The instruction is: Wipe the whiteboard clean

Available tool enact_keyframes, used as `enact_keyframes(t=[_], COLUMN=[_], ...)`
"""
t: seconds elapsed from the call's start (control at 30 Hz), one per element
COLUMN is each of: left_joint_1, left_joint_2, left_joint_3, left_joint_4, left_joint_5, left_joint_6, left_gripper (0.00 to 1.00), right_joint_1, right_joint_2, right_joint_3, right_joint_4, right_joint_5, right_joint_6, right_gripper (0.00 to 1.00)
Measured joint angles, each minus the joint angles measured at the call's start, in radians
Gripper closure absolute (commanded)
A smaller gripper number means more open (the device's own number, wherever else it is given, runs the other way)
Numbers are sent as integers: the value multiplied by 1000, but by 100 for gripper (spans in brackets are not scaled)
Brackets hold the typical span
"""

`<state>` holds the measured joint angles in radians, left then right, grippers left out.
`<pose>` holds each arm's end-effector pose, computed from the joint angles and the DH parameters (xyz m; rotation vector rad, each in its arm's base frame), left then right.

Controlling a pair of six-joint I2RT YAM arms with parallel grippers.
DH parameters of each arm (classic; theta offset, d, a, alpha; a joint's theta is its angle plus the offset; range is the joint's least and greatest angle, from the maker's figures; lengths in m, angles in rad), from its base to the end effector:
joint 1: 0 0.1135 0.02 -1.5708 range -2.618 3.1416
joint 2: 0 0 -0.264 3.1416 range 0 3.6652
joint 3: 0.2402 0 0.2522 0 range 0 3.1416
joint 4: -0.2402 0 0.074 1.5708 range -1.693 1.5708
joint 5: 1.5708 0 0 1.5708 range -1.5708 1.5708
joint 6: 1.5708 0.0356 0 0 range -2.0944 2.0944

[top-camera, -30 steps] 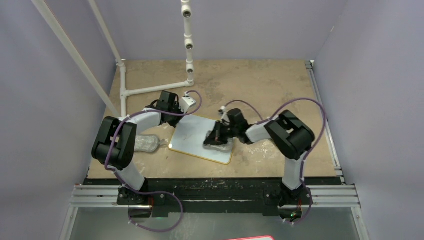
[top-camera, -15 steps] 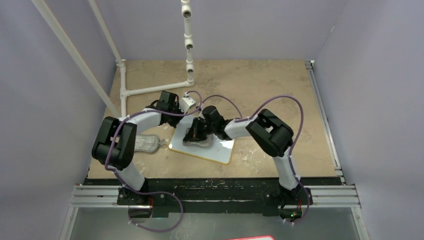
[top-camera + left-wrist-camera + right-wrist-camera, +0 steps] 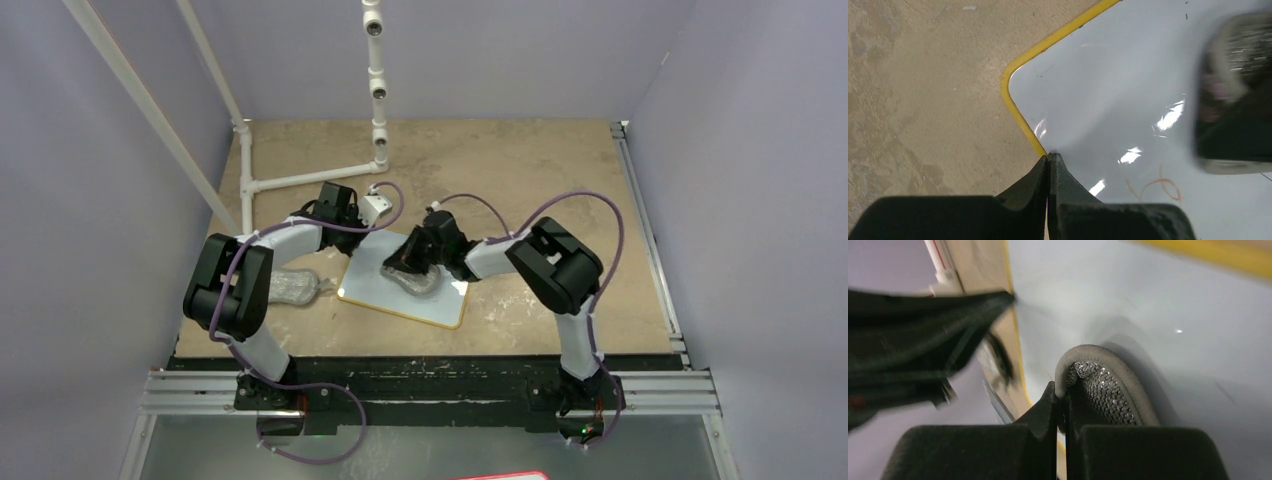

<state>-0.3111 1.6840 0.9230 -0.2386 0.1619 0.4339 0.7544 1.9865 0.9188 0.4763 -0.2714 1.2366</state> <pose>0.3101 -0.1057 0.1585 0.9876 2.3601 -0.1610 0.2756 0.2721 0.1090 0.4215 2.4783 1.3075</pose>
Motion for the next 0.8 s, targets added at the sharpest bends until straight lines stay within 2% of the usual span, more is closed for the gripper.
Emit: enact_keyframes(t=[0.13, 0.23, 0.3, 0.4, 0.6, 0.7, 0.8], left_joint_1=[0, 0, 0, 0, 0, 0, 0], left_joint_2=[-1, -2, -2, -2, -3, -3, -4], left_joint_3=[0, 0, 0, 0, 0, 0, 0], left_joint_4=[-5, -6, -6, -6, -7, -8, -9], left_joint_5=[6, 9, 10, 10, 13, 13, 13], left_joint_6=[0, -1, 0, 0, 1, 1, 0], left_gripper=[100, 100, 100, 100, 100, 100, 100], right_joint_1=[51, 100, 110, 100, -45, -84, -56], right_joint_2=[158, 199, 187, 101, -171, -213, -153], right_joint_3=[247, 303, 275, 124, -220, -247, -153], right_joint_4=[-35, -33, -20, 27, 11, -21, -56], right_joint_5=[27, 29, 24, 8, 11, 31, 28], right_joint_6=[-1, -5, -2, 3, -19, -47, -82], right_gripper=[100, 100, 100, 100, 100, 100, 100])
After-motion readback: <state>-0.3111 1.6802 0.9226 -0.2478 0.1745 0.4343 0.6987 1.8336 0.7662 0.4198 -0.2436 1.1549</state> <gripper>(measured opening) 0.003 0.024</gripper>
